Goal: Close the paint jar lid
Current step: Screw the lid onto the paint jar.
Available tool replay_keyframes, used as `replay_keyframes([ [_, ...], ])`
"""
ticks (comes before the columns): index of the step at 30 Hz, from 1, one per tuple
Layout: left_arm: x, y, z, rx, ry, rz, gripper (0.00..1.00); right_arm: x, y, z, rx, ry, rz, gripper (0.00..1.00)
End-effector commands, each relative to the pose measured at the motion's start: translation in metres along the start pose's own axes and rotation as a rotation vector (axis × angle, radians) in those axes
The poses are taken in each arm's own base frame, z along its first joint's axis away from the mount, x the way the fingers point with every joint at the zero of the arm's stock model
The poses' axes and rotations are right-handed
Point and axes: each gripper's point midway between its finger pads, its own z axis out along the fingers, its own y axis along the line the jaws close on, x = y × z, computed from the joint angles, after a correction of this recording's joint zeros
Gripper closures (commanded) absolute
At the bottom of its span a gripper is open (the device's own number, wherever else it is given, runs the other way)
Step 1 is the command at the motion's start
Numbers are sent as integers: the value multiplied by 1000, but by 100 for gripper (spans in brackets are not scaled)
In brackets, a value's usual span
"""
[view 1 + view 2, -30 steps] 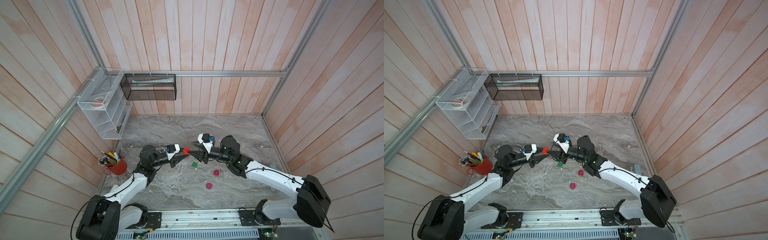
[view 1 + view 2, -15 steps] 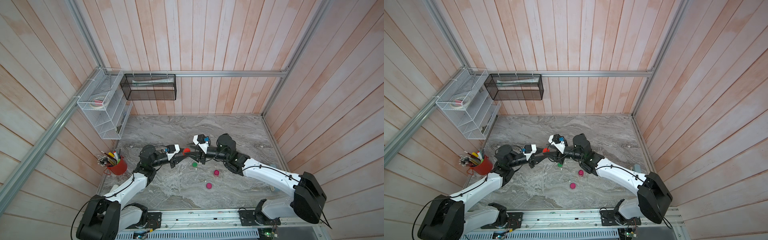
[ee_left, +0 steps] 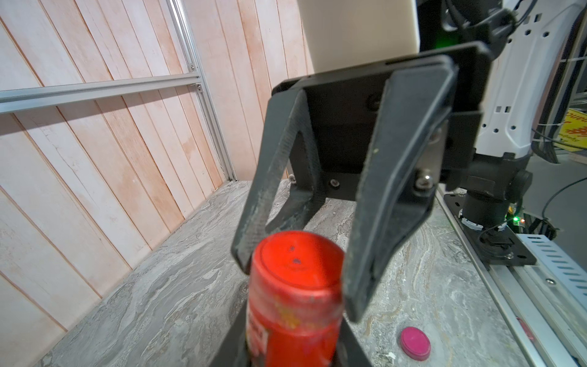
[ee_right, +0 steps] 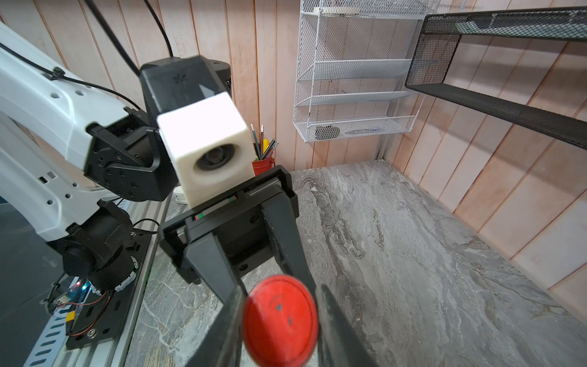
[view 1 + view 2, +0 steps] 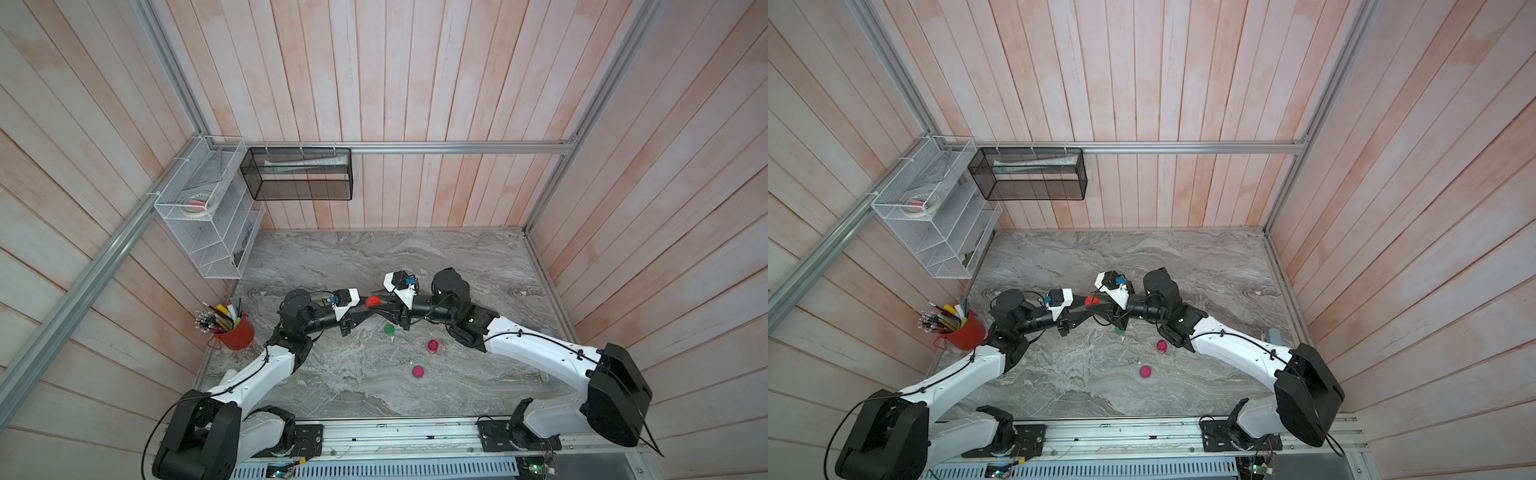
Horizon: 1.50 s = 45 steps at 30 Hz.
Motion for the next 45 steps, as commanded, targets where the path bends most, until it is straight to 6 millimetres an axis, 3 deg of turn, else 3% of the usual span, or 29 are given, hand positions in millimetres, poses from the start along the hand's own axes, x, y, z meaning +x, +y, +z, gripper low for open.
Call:
replay_keyframes([
  [1, -12, 11, 1, -42, -14, 35, 72, 5, -8, 8, 48, 35, 27, 74],
  [8, -9, 40, -8, -261, 34, 112, 72, 8, -20, 27, 136, 39, 102, 82],
  [20, -23, 76, -47, -685, 81, 290, 72, 12, -48, 62, 287, -15, 379, 90],
  [38, -24, 79, -53, -741, 91, 302, 71, 14, -62, 72, 339, -19, 451, 94],
  [42, -22, 77, -50, -723, 81, 290, 65, 11, -64, 69, 357, -26, 449, 95],
  [45, -22, 74, -48, -704, 65, 275, 52, 11, -68, 68, 369, -19, 449, 97],
])
